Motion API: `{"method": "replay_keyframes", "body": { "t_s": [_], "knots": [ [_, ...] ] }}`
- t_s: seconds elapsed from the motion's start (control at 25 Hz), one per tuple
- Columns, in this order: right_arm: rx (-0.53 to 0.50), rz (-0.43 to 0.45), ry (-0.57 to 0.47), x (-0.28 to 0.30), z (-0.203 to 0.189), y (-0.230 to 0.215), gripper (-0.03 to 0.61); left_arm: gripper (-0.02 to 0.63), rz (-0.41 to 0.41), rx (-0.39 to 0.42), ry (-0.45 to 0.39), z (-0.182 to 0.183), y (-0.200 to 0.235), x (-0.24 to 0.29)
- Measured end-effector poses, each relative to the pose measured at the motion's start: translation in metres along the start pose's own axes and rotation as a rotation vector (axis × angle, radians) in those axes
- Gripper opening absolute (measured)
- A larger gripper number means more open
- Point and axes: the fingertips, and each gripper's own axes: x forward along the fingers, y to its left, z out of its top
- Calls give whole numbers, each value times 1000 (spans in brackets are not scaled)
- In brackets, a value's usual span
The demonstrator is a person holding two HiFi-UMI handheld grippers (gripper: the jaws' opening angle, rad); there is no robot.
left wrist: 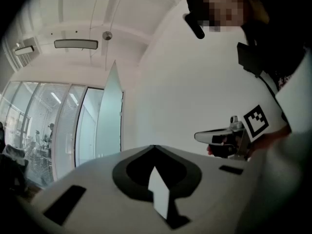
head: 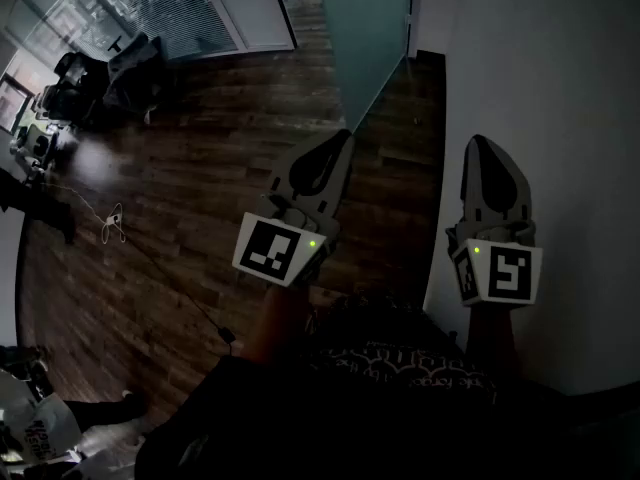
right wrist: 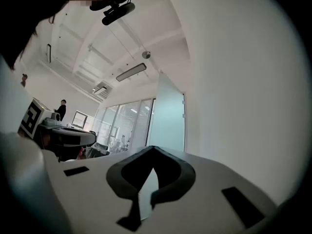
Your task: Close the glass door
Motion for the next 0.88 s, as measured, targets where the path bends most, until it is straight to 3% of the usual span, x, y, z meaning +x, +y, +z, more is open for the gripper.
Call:
{"method": "replay_keyframes", "body": {
  "t_s": [0.32, 0.88],
  "knots": [
    [-2, 3, 3, -1, 1, -2, 3, 2, -8, -41, 6, -1, -1, 1],
    [41, -9, 10, 1, -6, -3, 3, 2, -22, -31, -4, -5, 2, 0]
  ]
}}
